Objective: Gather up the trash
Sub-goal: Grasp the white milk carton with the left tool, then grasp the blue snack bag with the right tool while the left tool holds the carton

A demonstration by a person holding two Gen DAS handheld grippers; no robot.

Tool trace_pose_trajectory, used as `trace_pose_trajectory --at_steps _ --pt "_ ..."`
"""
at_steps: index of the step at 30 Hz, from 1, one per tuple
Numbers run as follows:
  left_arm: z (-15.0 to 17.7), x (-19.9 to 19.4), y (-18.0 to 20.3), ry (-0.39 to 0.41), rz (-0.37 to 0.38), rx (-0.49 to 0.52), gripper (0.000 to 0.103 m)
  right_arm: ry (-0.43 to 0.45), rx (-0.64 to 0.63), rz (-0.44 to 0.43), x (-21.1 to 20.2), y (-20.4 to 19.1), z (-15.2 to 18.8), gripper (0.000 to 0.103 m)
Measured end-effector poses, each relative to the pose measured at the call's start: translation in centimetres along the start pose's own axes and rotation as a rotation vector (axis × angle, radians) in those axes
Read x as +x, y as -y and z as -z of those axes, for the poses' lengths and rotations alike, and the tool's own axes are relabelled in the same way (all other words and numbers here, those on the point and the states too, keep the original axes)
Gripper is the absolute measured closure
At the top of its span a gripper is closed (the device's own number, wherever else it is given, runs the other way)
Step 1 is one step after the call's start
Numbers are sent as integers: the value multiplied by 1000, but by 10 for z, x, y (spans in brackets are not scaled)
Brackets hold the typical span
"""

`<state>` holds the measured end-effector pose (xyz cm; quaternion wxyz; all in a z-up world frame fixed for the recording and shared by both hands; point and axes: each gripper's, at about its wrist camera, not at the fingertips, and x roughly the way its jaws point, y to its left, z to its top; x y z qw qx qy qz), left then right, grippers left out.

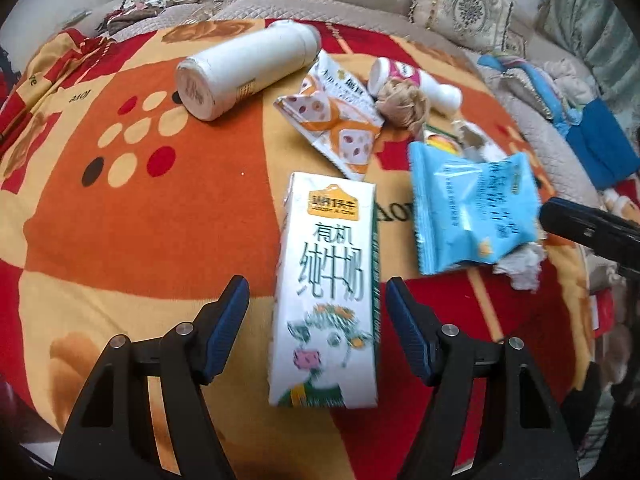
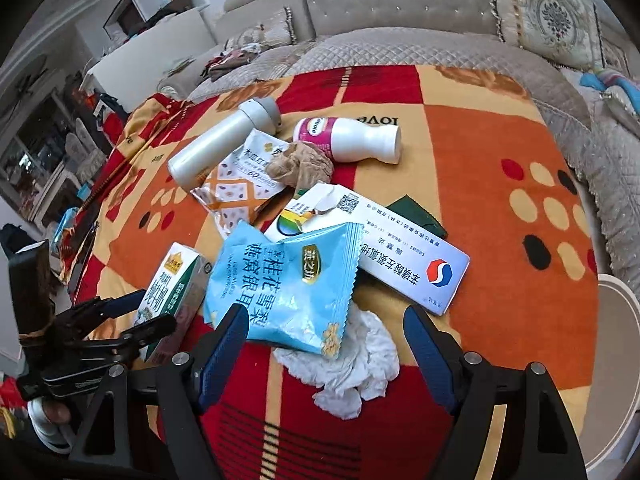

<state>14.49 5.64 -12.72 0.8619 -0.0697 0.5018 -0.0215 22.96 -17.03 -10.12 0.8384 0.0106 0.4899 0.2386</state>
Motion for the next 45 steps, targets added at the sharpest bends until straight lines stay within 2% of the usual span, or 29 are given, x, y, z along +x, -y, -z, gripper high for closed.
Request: trace_pose_trajectory --at_steps 2,4,5,9,12,15,21,24,26,34,38,43,45 --pt "0 6 -4 -10 -10 -10 35 3 -19 -20 -1 -4 1 25" --pt "0 8 -9 -21 -5 -31 46 3 -48 -20 -2 -9 -2 25" --pt "0 9 -10 -28 -12 -31 49 6 -58 -13 -2 -11 -4 25" --pt "2 3 -15 -27 -40 -23 49 31 -37 20 -2 -7 -20 25" --pt "7 -5 -21 -23 -40 -23 49 48 21 87 0 8 -29 25" --pt "11 -12 -31 -22 -44 -30 49 62 15 187 -1 19 -26 25" --pt "13 -18 -37 -22 -50 -36 49 23 34 242 6 43 -14 25" --pt "14 -20 -36 -18 -39 -39 49 2 25 224 11 39 -10 25" --pt "14 -22 -35 -15 -41 -35 49 -17 2 179 12 30 -4 25" --pt "13 -31 -56 4 -67 -78 49 -126 -199 42 17 -40 33 25" --pt "16 -37 -68 13 -74 -95 49 -155 -273 59 10 -53 47 25" --pt "19 -38 -72 16 -63 -113 49 -149 -283 99 -10 -39 48 25" --pt "20 -36 -71 13 -55 -119 49 -136 -288 85 -16 -39 45 25"
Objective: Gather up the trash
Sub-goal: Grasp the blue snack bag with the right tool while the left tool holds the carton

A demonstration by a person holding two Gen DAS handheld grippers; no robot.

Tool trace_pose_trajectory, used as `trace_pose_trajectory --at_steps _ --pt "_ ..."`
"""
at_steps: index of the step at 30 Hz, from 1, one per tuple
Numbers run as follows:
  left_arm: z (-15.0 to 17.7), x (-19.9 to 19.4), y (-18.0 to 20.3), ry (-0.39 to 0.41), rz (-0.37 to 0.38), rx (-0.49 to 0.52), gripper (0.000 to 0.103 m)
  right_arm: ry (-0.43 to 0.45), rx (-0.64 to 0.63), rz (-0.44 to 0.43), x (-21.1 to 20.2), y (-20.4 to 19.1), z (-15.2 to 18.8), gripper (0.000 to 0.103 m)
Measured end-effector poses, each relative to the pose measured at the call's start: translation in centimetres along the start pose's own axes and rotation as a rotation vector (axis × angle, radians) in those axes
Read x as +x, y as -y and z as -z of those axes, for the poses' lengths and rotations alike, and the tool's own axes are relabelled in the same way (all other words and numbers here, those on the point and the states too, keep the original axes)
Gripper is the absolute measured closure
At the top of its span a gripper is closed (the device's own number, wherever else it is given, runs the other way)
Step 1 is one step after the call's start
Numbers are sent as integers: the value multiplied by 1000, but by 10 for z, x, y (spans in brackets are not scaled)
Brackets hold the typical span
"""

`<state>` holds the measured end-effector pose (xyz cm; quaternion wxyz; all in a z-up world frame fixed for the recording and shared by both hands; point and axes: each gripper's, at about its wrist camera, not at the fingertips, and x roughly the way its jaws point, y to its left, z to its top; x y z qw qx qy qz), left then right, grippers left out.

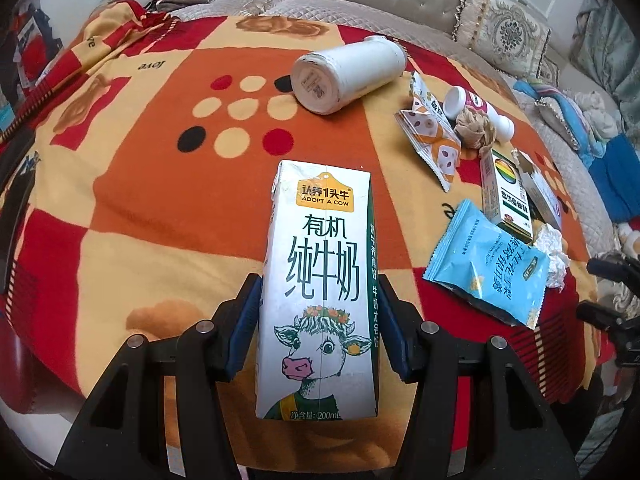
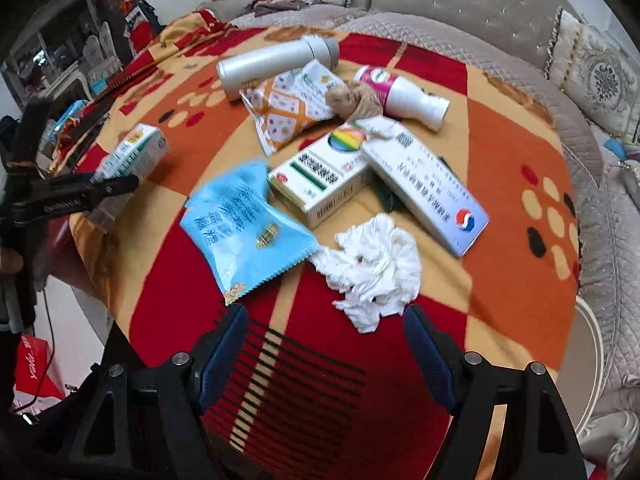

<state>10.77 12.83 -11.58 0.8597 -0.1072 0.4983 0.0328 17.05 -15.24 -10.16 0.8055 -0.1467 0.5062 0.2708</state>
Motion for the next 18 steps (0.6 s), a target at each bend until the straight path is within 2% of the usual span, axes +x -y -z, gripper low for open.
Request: trace_pose_trajectory --at_steps 3,7,11,13,18 --pt "1 1 2 -3 4 0 49 34 -21 -45 -2 -7 -13 25" --pt "2 -2 3 -2 1 3 49 53 -131 -111 14 -39 -33 24" --pt "3 -5 -5 -2 -1 -18 49 37 -254 -100 37 -63 -48 24" --pt "4 -6 -9 -4 1 -28 49 10 -277 -92 54 -66 -56 24" --pt "6 -4 -13 -7 6 -35 49 -82 -265 -192 77 -71 -52 24"
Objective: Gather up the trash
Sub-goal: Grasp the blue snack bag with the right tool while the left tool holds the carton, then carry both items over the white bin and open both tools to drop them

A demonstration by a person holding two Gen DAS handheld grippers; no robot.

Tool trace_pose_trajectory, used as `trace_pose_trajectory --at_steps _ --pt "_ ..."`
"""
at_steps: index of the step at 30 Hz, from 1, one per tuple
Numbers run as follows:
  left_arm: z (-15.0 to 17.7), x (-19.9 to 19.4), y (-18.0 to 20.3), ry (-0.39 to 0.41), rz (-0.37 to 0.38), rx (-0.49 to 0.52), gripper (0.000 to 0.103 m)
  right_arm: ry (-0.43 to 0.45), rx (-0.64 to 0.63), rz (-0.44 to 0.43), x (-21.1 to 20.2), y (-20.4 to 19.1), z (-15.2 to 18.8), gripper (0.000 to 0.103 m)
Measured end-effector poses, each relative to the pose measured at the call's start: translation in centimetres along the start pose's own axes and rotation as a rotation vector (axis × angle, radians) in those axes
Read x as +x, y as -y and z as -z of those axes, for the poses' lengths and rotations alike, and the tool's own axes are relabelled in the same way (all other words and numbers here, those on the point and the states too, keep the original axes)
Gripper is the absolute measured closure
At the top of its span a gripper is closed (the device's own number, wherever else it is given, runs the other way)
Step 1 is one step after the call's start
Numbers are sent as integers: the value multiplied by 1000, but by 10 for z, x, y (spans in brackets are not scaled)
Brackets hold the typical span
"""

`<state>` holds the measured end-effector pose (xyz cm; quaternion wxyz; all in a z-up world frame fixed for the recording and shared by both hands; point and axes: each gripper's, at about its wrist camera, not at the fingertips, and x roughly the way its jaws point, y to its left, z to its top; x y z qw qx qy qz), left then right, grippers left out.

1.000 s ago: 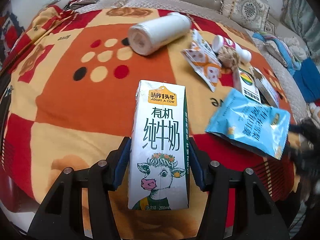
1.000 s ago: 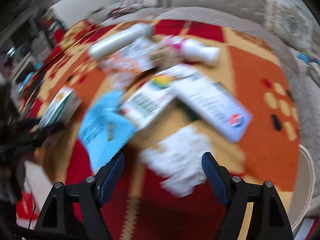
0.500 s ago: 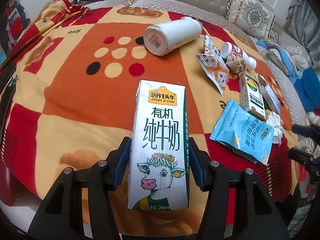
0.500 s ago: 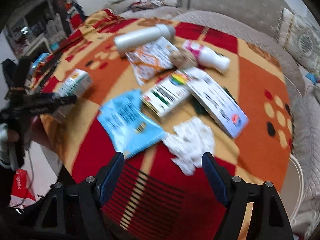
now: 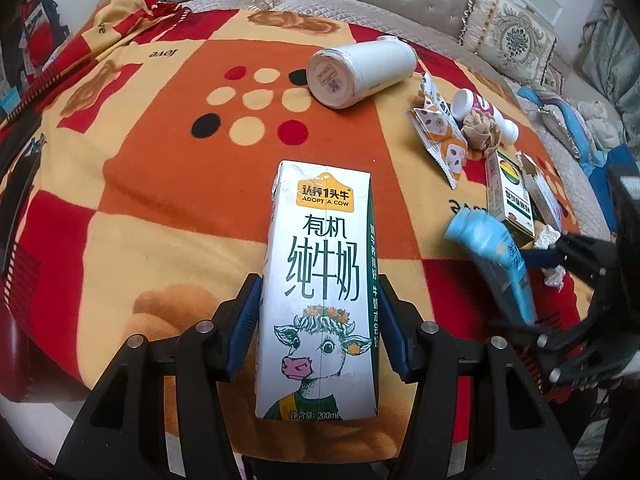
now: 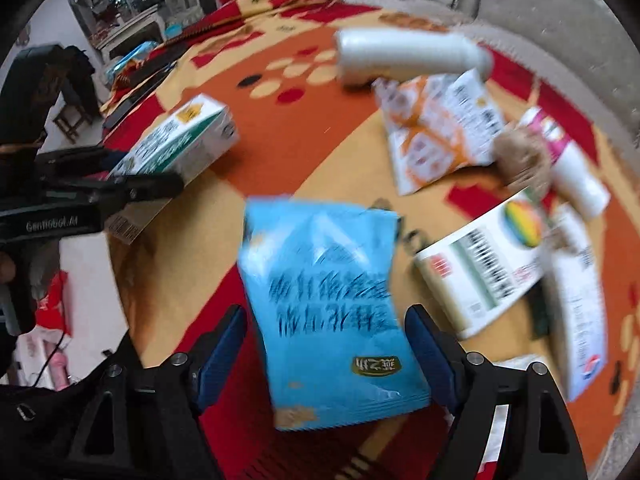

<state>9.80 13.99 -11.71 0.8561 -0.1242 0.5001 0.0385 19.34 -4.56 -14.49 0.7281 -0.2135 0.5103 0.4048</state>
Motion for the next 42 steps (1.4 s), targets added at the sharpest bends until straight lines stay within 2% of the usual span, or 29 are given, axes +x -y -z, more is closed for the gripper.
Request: trace_pose_trajectory --at_steps 5,11,16,20,21,22,23,25,30,42 --pt "-1 2 4 0 11 0 49 -9 4 41 9 -6 0 24" --pt "-1 1 7 1 16 3 49 14 145 -42 10 10 -9 21" --pt "-1 1 8 2 16 4 49 6 146 -47 12 4 -19 21" --pt "0 2 9 5 17 -5 49 18 149 14 18 0 -22 21" --pt "1 2 9 7 17 -3 49 30 147 28 19 -2 -21 24" --pt "2 1 11 14 14 1 49 44 144 53 18 -4 -19 34" --pt "3 1 12 21 11 3 49 56 139 72 16 -5 -17 35" --pt "4 -2 16 39 7 7 49 87 144 52 9 -5 -12 44" --pt "7 -2 29 46 21 24 49 163 184 52 -13 -1 8 53" --pt "6 -15 81 88 51 107 49 284 287 76 -63 7 55 54"
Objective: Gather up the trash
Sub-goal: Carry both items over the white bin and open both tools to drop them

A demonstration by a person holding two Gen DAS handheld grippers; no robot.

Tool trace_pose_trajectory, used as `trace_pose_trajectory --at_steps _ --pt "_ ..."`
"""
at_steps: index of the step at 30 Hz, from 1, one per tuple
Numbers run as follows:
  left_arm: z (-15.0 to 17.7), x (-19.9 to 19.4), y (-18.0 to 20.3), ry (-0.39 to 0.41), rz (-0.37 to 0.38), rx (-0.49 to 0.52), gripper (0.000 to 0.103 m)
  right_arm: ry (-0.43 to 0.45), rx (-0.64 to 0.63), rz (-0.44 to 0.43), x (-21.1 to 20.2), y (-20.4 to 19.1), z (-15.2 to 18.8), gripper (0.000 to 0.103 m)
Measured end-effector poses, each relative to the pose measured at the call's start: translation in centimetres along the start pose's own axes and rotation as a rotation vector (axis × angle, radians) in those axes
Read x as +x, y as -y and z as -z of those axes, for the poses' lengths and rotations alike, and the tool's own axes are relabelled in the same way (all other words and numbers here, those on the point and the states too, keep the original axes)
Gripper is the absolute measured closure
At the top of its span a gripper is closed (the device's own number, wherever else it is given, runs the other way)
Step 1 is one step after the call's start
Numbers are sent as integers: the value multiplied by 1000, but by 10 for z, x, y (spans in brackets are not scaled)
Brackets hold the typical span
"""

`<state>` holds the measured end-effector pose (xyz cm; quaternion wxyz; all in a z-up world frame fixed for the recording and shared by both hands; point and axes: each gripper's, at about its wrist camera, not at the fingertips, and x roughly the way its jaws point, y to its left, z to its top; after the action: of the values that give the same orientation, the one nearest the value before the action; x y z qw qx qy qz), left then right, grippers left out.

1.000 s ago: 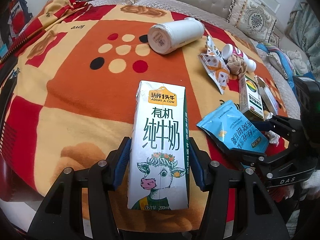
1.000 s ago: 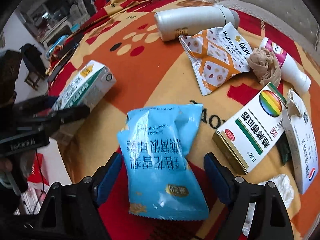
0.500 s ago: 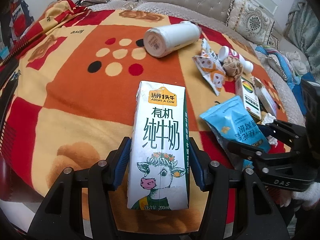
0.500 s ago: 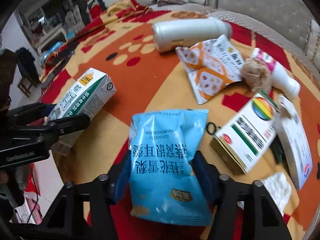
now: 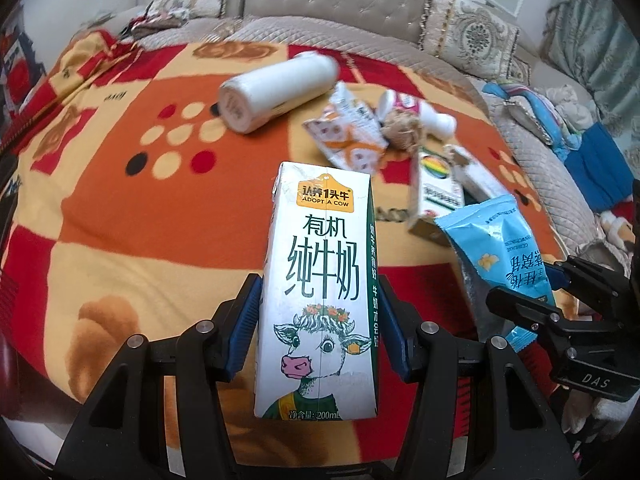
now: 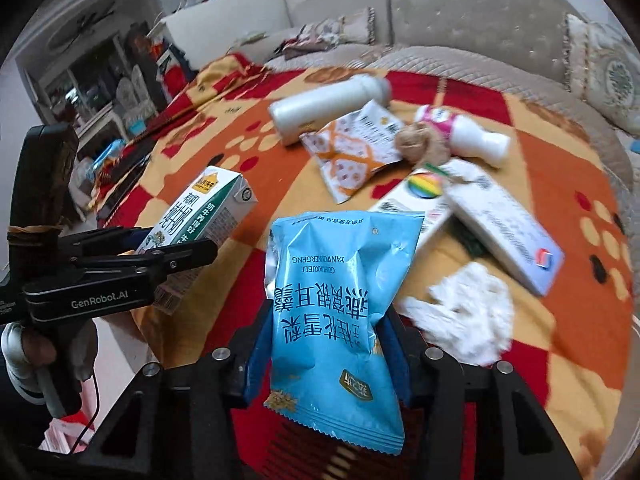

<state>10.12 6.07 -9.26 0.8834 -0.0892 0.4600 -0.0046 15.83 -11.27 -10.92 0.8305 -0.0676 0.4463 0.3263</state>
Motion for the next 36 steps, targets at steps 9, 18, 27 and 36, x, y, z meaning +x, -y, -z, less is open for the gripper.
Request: trace_pose_trajectory --at_steps 9,18,27,36 --pt "-4 3 54 16 33 79 49 60 88 73 -41 46 21 54" --pt "-11 5 127 26 91 185 49 116 177 150 -85 94 47 54" --pt "-11 13 200 12 161 281 49 156 291 234 -130 152 83 54" --pt "-11 34 274 -44 268 355 49 155 428 348 -165 215 127 53"
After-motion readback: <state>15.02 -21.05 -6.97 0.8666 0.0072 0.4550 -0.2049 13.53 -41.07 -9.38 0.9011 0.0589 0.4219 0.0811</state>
